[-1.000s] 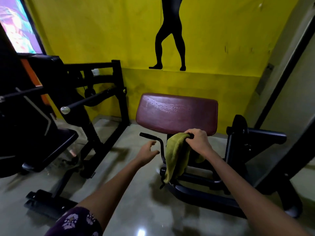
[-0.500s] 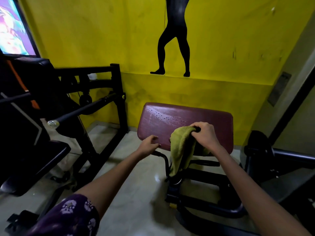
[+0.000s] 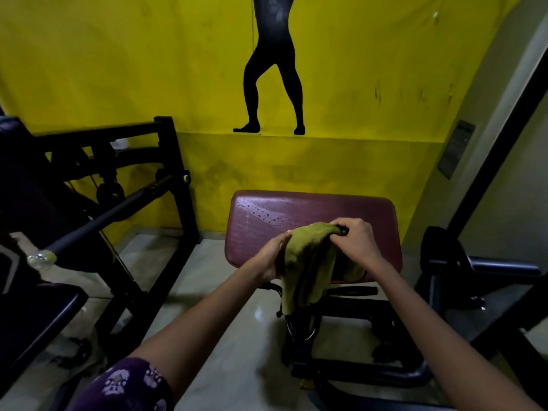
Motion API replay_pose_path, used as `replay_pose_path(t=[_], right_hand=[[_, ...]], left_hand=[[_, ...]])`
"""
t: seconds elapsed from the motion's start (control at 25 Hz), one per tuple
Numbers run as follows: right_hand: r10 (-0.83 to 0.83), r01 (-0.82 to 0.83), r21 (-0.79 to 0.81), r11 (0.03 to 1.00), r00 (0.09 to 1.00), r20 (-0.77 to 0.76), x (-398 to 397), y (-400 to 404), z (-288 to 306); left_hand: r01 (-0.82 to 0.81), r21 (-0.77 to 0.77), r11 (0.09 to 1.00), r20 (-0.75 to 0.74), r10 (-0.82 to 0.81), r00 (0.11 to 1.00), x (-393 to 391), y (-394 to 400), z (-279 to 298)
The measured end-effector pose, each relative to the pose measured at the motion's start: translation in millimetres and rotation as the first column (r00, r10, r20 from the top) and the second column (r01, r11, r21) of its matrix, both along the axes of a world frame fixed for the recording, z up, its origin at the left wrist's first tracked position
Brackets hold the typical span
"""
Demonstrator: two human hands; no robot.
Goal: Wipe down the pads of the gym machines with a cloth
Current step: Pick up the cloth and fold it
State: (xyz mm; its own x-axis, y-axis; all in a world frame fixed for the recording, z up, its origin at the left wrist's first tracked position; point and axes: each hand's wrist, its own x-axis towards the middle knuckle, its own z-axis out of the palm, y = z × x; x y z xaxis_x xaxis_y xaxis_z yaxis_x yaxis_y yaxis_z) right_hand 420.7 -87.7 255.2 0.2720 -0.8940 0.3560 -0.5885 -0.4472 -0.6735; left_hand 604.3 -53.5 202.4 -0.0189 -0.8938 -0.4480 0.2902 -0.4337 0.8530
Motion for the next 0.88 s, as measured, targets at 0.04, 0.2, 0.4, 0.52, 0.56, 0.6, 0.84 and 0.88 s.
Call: replay_pose_path(t=[0.04, 0.2, 0.4, 0.52, 0.56, 0.6, 0.84, 0.88], right_hand=[[0.055, -0.051, 0.068, 0.996, 0.996, -0.065, -3.6, -1.1, -2.9], [0.285, -0.173, 0.317, 0.932, 0.892, -0.351, -11.4, -2.4, -11.3], [0.441, -0.397, 0.256, 0.881, 0.886, -0.145, 4.7, -2.2, -5.1], [0.512, -0.412, 0.355, 0.840, 0.818, -0.262, 16.9, -5.0, -20.4], [0.484, -0.376, 0.360, 0.854, 0.829, -0.281, 18.0, -7.2, -24.2], [0.456, -0.346, 0.356, 0.868, 0.839, -0.298, 18.2, -8.5, -25.6], [0.404, -0.350, 0.305, 0.886, 0.905, -0.133, 21.1, 1.2, -0.4], [0.376, -0.335, 0.298, 0.894, 0.922, -0.090, 21.0, 2.2, 1.8]], left_hand=[[-0.069, -0.033, 0.997, -0.033, 0.068, 0.997, -1.0, -1.8, 3.6], [0.040, -0.290, 0.956, 0.250, 0.035, 0.968, 6.5, -10.1, 16.7], [0.493, -0.264, 0.829, 0.597, -0.261, 0.759, 6.3, 4.1, 35.0], [0.563, -0.244, 0.790, 0.698, -0.260, 0.667, 19.2, 7.2, 44.1], [0.573, -0.237, 0.785, 0.737, -0.239, 0.632, 26.0, 8.3, 47.1], [0.590, -0.227, 0.775, 0.789, -0.209, 0.578, 32.8, 10.7, 50.8], [0.645, 0.044, 0.763, 0.987, -0.132, 0.089, 84.9, 24.8, 5.5], [0.631, 0.072, 0.772, 0.985, -0.156, 0.079, 94.6, 29.6, -9.6]])
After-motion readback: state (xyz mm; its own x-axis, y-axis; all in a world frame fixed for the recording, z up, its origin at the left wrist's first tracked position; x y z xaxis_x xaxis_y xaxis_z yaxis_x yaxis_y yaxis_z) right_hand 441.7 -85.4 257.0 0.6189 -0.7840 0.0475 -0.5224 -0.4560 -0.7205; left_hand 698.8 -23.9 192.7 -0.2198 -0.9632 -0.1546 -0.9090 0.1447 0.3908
